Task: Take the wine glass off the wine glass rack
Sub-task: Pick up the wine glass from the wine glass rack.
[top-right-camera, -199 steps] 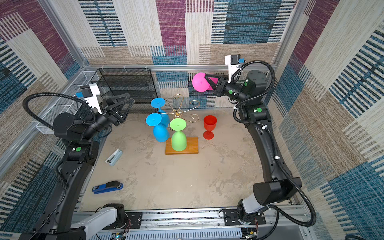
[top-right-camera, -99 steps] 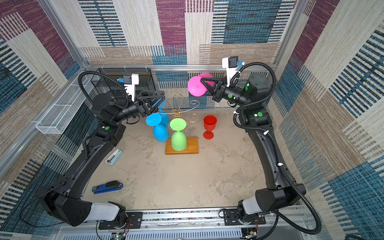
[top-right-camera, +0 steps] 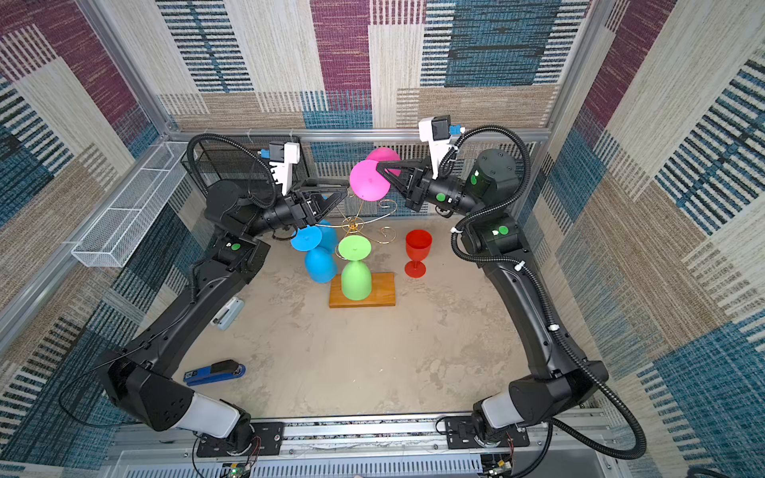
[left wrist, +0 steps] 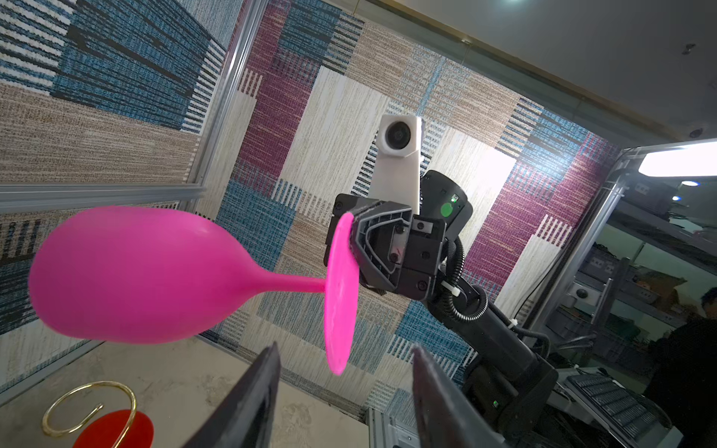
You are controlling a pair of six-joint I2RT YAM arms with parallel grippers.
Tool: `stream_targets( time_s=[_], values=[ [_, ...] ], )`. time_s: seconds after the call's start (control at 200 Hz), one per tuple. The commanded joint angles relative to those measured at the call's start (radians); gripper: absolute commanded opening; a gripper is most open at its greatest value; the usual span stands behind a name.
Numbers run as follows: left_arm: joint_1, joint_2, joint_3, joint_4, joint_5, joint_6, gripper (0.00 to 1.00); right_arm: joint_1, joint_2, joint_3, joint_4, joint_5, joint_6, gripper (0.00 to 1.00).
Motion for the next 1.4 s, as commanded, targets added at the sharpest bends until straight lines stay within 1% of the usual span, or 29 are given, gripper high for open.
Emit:
stream_targets(
  time_s=[0.0, 0.165, 0.341, 0.481, 0.571, 0.746, 0.766, 0.851, 0.992, 1.032, 1.077, 1.092, 1.117, 1.177, 1.207, 1.247, 1.297, 1.332, 1.352, 1.397],
  values=[
    [-0.009, 0.008, 0.012, 0.048, 0.003, -0.023, 0.57, 0.016, 0.005, 0.004, 0.044, 0.003, 0.002, 0.00],
    [-0.017, 0.020, 0.017, 0.048, -0.001, -0.023, 0.56, 0.036, 0.011, 0.002, 0.047, 0.006, 0.001, 0.00],
    [-0.022, 0.035, 0.023, 0.065, 0.002, -0.033, 0.45, 0.053, 0.021, 0.001, 0.050, 0.008, 0.000, 0.00],
    [-0.023, 0.040, 0.023, 0.094, 0.000, -0.056, 0.34, 0.060, 0.027, -0.001, 0.050, 0.007, -0.001, 0.00],
    [-0.023, 0.040, 0.023, 0.111, 0.002, -0.065, 0.25, 0.066, 0.030, -0.004, 0.052, 0.008, -0.001, 0.00],
    [-0.023, 0.032, 0.023, 0.116, -0.004, -0.079, 0.02, 0.075, 0.032, -0.009, 0.055, 0.012, -0.004, 0.00],
    [-0.022, 0.031, 0.023, 0.156, -0.005, -0.085, 0.00, 0.075, 0.031, -0.010, 0.056, 0.014, -0.004, 0.00],
    [-0.022, 0.022, 0.023, 0.178, -0.026, -0.108, 0.00, 0.075, 0.028, -0.011, 0.055, 0.019, -0.004, 0.00],
    [-0.019, -0.005, 0.015, 0.168, -0.093, -0.141, 0.00, 0.076, 0.010, -0.006, 0.033, 0.041, -0.026, 0.00],
    [-0.017, -0.014, 0.013, 0.160, -0.117, -0.150, 0.00, 0.076, -0.002, -0.005, 0.018, 0.063, -0.041, 0.09],
    [-0.016, -0.026, 0.008, 0.144, -0.146, -0.157, 0.00, 0.076, -0.023, -0.009, -0.001, 0.101, -0.063, 0.27],
    [-0.014, -0.031, 0.007, 0.139, -0.158, -0.161, 0.00, 0.075, -0.032, -0.014, -0.005, 0.116, -0.070, 0.35],
    [-0.013, -0.039, 0.005, 0.137, -0.176, -0.163, 0.00, 0.075, -0.048, -0.024, -0.009, 0.142, -0.087, 0.46],
    [-0.010, -0.057, -0.002, 0.083, -0.225, -0.177, 0.00, 0.075, -0.095, -0.066, -0.006, 0.220, -0.131, 0.63],
    [-0.007, -0.065, -0.005, 0.069, -0.249, -0.187, 0.00, 0.076, -0.119, -0.093, -0.001, 0.261, -0.159, 0.74],
    [-0.003, -0.076, -0.006, 0.047, -0.281, -0.205, 0.00, 0.075, -0.150, -0.135, 0.008, 0.311, -0.202, 0.82],
    [0.001, -0.084, -0.002, 0.022, -0.308, -0.228, 0.00, 0.076, -0.191, -0.187, 0.029, 0.359, -0.262, 0.86],
    [0.004, -0.087, 0.002, 0.003, -0.308, -0.244, 0.00, 0.076, -0.215, -0.235, 0.049, 0.370, -0.308, 0.89],
    [0.006, -0.089, 0.008, -0.009, -0.342, -0.253, 0.00, 0.076, -0.226, -0.256, 0.062, 0.370, -0.333, 0.90],
    [0.011, -0.088, 0.019, -0.031, -0.351, -0.280, 0.00, 0.076, -0.245, -0.296, 0.091, 0.376, -0.381, 0.95]
  ],
)
